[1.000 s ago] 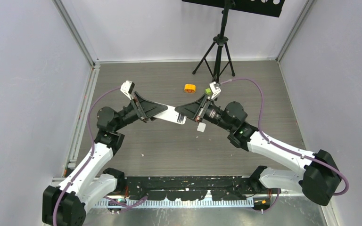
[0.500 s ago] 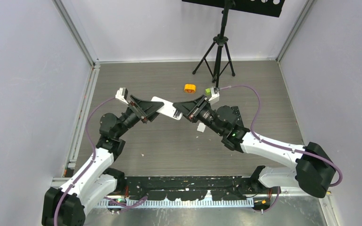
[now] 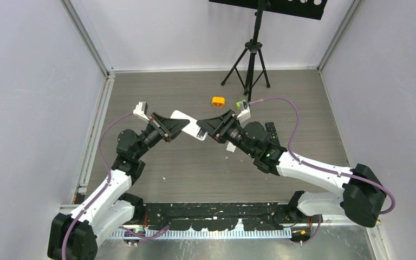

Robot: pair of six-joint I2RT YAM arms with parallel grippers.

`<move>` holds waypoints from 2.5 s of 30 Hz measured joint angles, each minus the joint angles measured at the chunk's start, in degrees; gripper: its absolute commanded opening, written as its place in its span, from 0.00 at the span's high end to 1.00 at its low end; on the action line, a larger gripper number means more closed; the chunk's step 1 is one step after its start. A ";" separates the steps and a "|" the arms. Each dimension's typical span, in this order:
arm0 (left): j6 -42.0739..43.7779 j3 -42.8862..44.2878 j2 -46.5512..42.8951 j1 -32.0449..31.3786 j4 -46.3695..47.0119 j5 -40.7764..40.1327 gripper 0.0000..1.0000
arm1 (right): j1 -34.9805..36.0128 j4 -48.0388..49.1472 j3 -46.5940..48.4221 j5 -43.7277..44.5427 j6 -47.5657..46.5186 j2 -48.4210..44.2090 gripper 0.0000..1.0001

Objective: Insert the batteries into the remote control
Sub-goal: Load the battery into the remote control, then pick up the battery cover at the center of the board.

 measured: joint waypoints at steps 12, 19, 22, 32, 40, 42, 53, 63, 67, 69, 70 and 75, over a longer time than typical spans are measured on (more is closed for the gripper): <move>19.32 0.33 -0.22 0.83 -20.83 -0.33 1.00 | -9.81 -40.46 13.75 -3.78 -24.68 -5.22 0.23; 25.29 1.38 0.13 3.10 -32.63 -0.42 1.00 | -11.76 -56.19 18.93 -2.89 -52.39 2.43 0.13; 25.99 2.78 1.25 3.74 -34.42 0.42 1.00 | -11.78 -60.61 20.79 -2.21 -62.84 9.90 0.12; 28.02 7.13 6.43 4.35 -36.44 3.58 1.00 | -13.38 -64.87 22.60 -0.85 -84.80 28.20 0.14; 28.68 10.14 11.39 4.85 -37.13 5.97 1.00 | -17.44 -65.99 26.64 -6.27 -91.91 32.85 0.16; 28.70 10.71 12.13 5.03 -37.09 6.27 1.00 | -17.66 -66.01 27.02 -7.65 -93.18 33.62 0.17; 28.63 11.13 14.25 5.70 -36.79 7.08 1.00 | -17.70 -66.05 28.57 -11.91 -95.76 36.54 0.29; 28.63 11.13 15.54 5.79 -36.28 7.52 1.00 | -17.81 -65.88 29.49 -12.33 -96.02 37.31 0.49; 28.63 11.13 15.98 5.79 -35.95 7.65 1.00 | -17.81 -65.90 29.51 -12.46 -96.00 37.33 0.57; 28.65 11.13 16.17 5.79 -35.87 7.89 1.00 | -17.81 -65.88 29.51 -12.44 -95.95 37.33 0.59; 28.65 11.13 16.31 5.79 -35.78 8.02 1.00 | -17.81 -65.85 29.51 -12.39 -95.84 37.33 0.59; 28.59 10.64 17.00 5.81 -33.59 8.41 1.00 | -17.81 -63.82 27.74 -12.70 -94.38 35.95 0.59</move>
